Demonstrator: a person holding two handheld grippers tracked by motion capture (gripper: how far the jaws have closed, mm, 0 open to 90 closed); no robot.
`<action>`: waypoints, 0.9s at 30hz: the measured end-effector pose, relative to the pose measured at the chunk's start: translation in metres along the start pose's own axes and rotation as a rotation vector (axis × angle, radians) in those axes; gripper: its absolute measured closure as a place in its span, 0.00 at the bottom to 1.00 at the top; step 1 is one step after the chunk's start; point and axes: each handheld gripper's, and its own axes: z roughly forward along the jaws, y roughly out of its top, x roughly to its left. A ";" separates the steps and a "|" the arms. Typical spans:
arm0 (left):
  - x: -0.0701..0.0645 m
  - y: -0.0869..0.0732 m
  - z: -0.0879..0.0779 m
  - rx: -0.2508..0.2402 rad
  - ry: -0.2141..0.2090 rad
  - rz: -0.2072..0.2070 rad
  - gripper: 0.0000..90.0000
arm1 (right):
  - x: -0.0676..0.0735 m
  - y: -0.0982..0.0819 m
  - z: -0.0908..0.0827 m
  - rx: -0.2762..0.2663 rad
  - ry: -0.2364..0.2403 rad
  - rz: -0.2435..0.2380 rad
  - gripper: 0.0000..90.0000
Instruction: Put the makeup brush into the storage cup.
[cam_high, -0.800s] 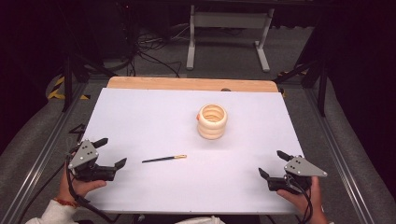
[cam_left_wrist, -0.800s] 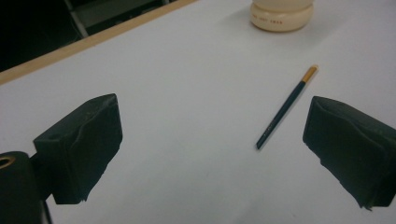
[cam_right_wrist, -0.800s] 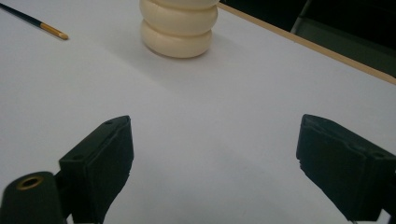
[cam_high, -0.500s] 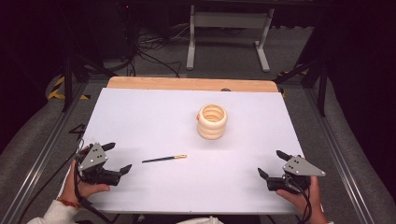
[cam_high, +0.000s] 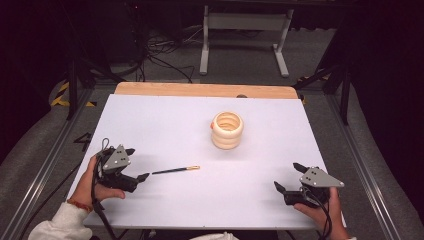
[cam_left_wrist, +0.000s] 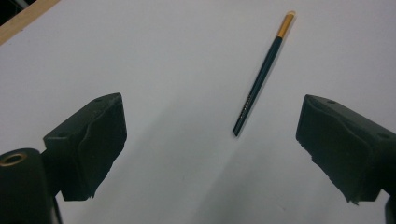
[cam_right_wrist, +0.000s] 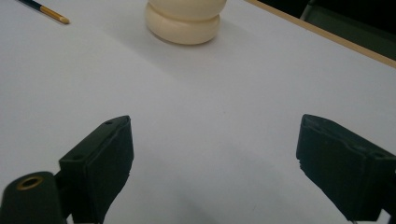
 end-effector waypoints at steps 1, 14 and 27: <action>-0.001 0.003 0.003 0.014 -0.007 0.013 0.12 | 0.000 0.000 0.000 0.002 0.000 -0.003 0.13; -0.004 0.045 0.045 0.227 -0.088 0.181 0.28 | 0.000 0.000 0.000 0.010 0.006 0.002 0.14; -0.009 0.065 0.064 0.244 -0.133 0.214 0.35 | 0.001 0.000 0.002 0.024 0.003 -0.006 0.14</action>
